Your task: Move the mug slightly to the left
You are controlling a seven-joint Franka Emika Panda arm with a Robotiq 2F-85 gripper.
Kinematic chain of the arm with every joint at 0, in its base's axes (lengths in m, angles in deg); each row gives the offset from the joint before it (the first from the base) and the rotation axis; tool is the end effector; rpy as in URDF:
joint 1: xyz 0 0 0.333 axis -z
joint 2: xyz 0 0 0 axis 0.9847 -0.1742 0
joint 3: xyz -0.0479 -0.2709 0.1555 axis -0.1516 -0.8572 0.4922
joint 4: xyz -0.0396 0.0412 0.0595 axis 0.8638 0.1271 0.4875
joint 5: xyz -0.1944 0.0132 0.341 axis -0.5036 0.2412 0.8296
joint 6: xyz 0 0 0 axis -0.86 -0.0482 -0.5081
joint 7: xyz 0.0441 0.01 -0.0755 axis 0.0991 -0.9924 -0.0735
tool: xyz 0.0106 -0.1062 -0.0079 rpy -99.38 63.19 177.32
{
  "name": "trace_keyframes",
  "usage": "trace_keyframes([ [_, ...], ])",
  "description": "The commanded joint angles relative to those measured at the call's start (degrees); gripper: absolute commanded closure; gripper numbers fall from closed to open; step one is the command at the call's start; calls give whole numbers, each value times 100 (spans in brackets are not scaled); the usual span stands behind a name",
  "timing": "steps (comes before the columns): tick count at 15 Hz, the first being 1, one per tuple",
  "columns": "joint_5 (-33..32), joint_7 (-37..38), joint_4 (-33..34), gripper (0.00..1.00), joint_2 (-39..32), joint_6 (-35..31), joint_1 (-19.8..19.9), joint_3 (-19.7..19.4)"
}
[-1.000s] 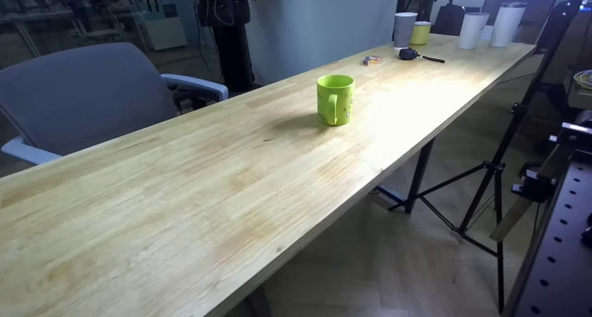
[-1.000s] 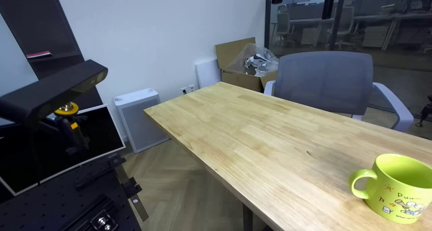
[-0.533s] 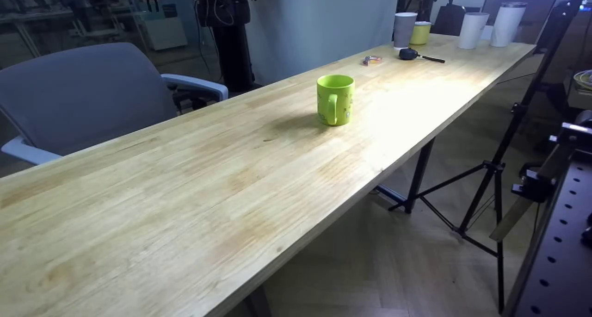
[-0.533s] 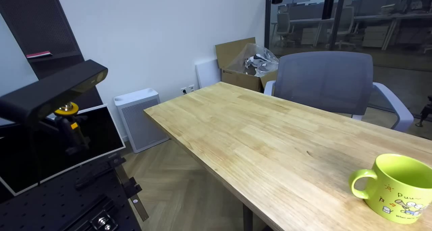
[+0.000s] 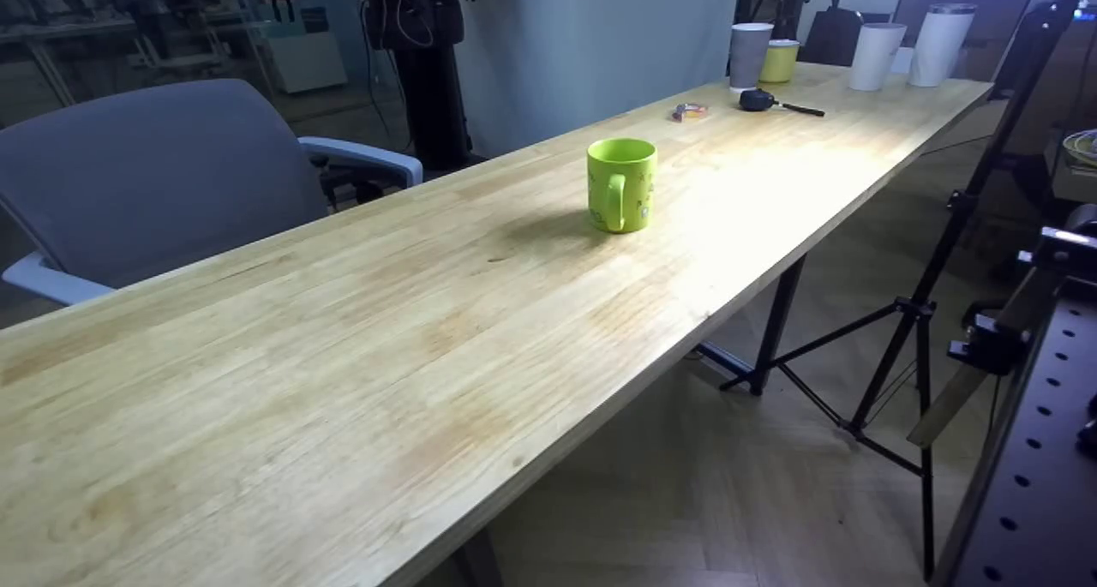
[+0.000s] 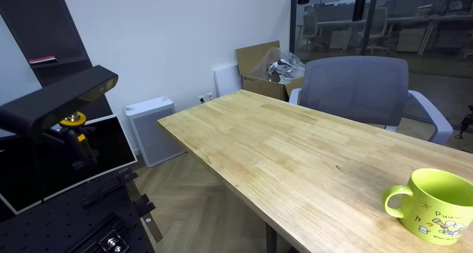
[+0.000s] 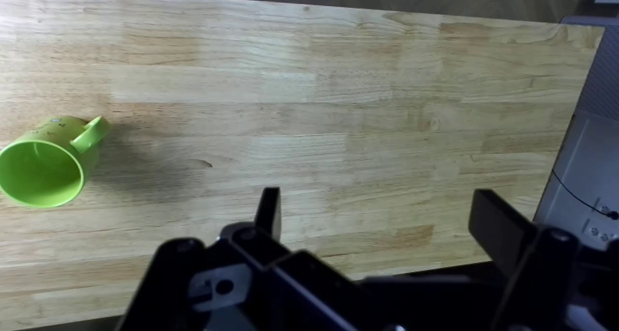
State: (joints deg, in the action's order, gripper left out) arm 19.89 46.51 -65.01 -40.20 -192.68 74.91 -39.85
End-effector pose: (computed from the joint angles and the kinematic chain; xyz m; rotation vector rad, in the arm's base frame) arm 0.4416 0.0038 0.4481 -2.8835 -0.0576 -0.1464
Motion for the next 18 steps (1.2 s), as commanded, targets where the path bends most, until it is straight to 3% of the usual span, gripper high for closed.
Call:
trace_keyframes([
  [1,33,-27,12,0,-4,23,96,87],
  [11,-608,-46,-51,0,-148,-439,303,194],
  [18,-499,-311,159,0,-525,-557,349,36],
])
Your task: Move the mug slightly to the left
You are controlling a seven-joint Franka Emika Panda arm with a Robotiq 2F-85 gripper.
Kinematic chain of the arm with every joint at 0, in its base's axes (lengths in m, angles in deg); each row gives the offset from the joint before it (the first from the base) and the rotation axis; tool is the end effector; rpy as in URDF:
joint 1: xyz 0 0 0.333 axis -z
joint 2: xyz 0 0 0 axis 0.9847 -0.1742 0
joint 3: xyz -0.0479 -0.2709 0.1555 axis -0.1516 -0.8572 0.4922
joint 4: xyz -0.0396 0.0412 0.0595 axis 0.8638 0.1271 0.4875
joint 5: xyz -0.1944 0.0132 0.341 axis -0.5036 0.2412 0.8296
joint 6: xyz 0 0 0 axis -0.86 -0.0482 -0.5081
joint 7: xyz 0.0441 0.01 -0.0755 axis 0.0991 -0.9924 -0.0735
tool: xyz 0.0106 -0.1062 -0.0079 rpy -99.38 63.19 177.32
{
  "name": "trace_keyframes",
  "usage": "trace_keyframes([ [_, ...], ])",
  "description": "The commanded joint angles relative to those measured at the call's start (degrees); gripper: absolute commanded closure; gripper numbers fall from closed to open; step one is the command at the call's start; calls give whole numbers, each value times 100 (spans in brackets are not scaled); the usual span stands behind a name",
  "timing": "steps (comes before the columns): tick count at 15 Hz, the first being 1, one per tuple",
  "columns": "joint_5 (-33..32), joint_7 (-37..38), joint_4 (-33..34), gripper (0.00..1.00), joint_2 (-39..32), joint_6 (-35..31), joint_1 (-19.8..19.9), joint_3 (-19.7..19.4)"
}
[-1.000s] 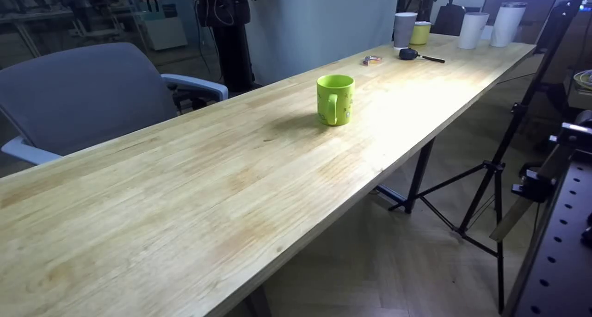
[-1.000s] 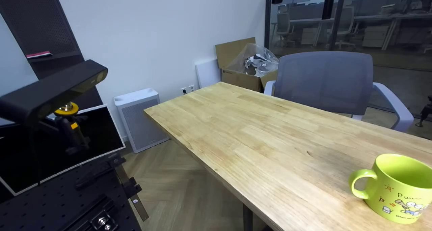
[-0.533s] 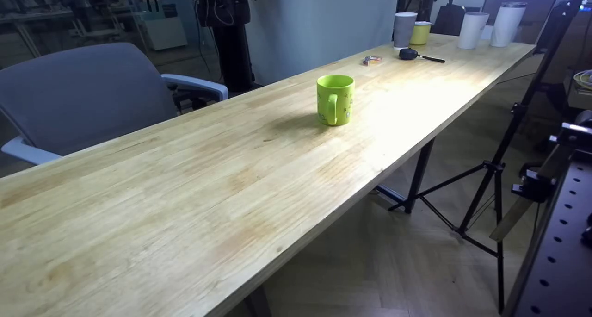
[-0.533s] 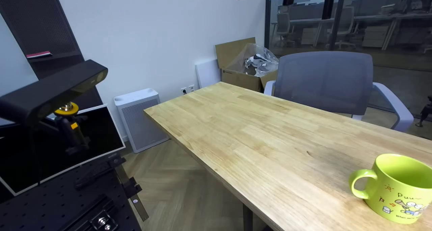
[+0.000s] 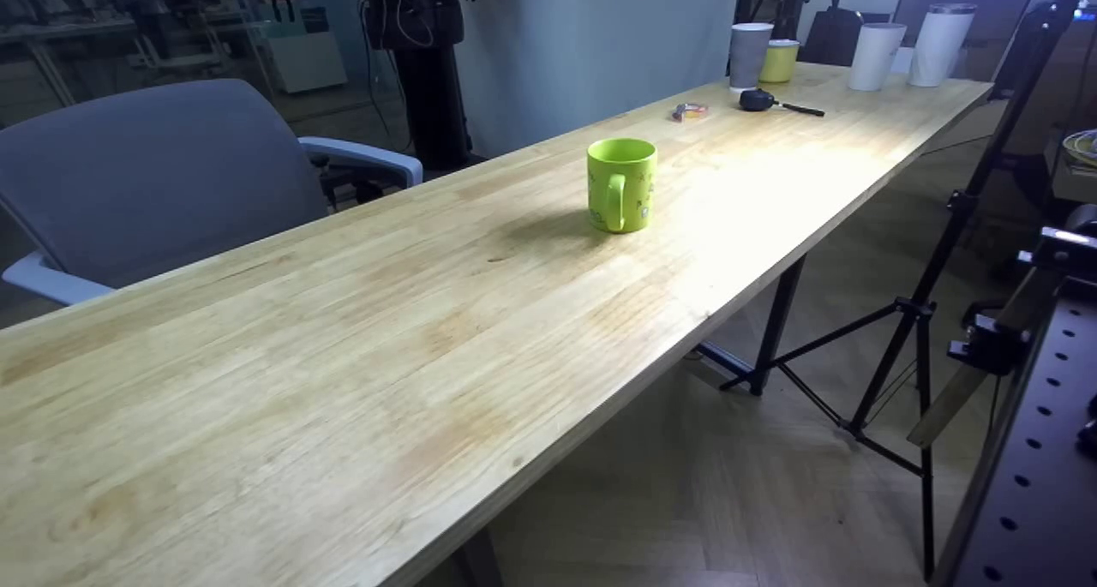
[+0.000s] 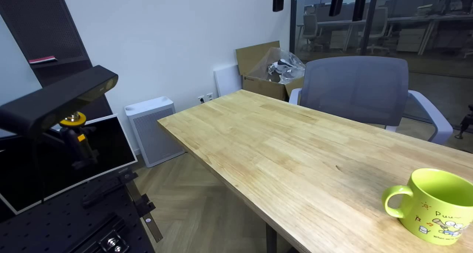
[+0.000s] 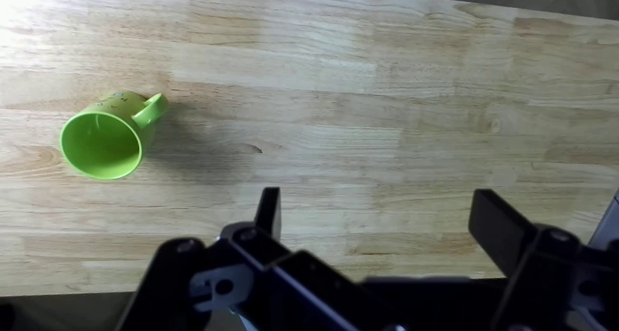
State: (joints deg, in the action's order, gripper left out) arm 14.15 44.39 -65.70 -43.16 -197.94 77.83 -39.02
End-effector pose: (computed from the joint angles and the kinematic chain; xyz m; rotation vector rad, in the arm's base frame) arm 0.4524 -0.0183 0.4275 -2.9885 -0.1189 -0.1900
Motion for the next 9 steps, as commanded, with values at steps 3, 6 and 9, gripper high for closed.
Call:
trace_keyframes([
  [3,74,-133,430,0,-492,-177,138,-88],
  [6,31,-126,653,0,-802,-270,241,-120],
  [9,-69,-50,909,0,-1163,-403,374,-120],
])
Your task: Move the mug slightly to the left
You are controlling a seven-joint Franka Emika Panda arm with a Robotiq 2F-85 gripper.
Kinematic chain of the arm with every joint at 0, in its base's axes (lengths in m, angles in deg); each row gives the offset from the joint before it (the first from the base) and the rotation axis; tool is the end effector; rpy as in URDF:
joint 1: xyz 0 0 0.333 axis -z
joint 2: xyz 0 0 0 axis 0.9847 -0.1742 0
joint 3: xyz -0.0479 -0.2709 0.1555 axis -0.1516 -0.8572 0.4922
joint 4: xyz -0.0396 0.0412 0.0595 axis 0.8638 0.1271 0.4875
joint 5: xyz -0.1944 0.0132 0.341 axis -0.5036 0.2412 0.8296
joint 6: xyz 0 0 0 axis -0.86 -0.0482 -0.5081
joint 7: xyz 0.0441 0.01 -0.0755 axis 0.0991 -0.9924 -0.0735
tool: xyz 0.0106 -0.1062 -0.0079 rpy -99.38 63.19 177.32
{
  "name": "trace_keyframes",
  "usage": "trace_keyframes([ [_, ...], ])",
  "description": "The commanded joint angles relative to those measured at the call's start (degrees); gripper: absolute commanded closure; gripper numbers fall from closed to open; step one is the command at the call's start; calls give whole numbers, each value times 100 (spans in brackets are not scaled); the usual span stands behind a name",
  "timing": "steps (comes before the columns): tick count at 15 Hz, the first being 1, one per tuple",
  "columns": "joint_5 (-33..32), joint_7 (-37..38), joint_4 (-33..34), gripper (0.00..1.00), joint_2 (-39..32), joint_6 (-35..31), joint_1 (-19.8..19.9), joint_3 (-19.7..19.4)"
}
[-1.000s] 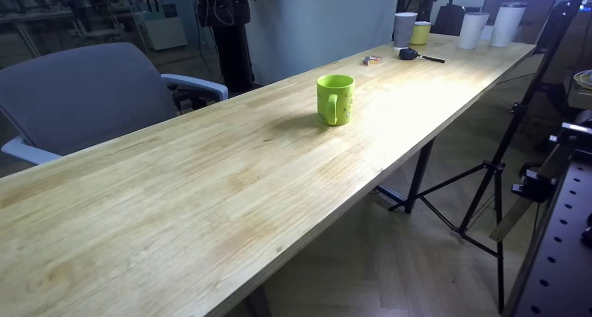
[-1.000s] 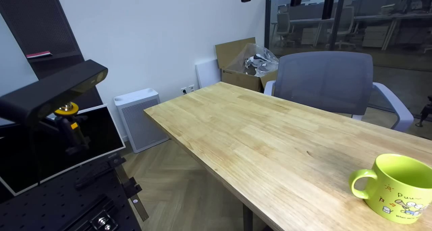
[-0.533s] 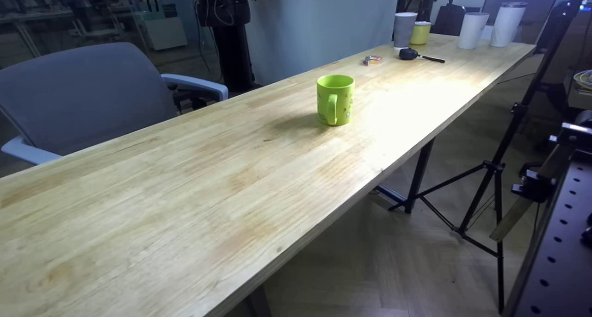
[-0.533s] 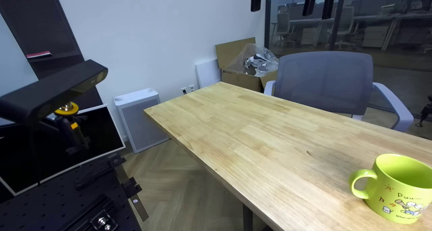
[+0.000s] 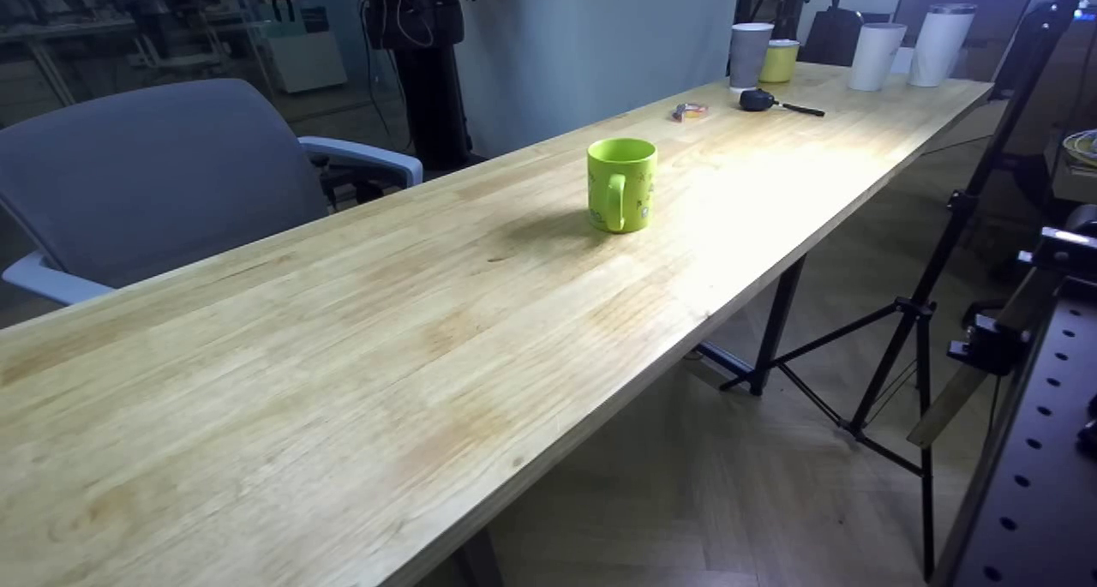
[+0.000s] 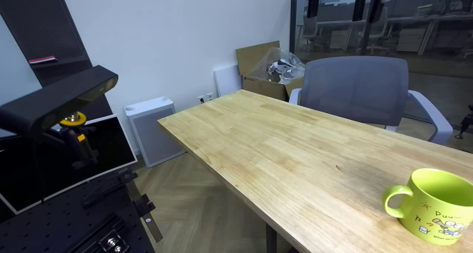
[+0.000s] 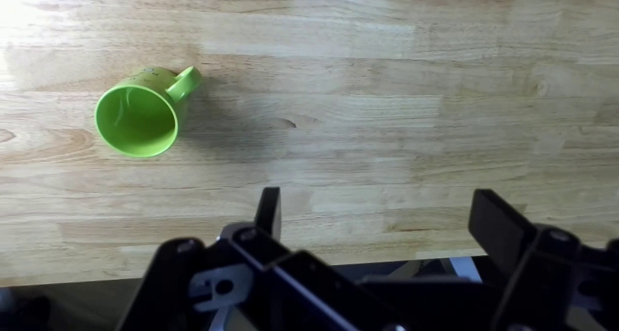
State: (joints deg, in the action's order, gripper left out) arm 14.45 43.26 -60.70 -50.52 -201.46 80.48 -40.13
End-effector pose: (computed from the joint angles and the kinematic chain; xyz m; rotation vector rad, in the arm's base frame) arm 0.4878 -0.0536 0.4136 -3.0056 -0.0322 -0.2286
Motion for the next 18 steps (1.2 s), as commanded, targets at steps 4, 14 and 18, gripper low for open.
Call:
trace_keyframes([
  [4,-378,167,788,0,-967,-284,298,-15],
  [14,-370,44,1291,0,-1829,-224,654,3],
  [18,-290,40,1422,0,-1911,-64,694,3],
])
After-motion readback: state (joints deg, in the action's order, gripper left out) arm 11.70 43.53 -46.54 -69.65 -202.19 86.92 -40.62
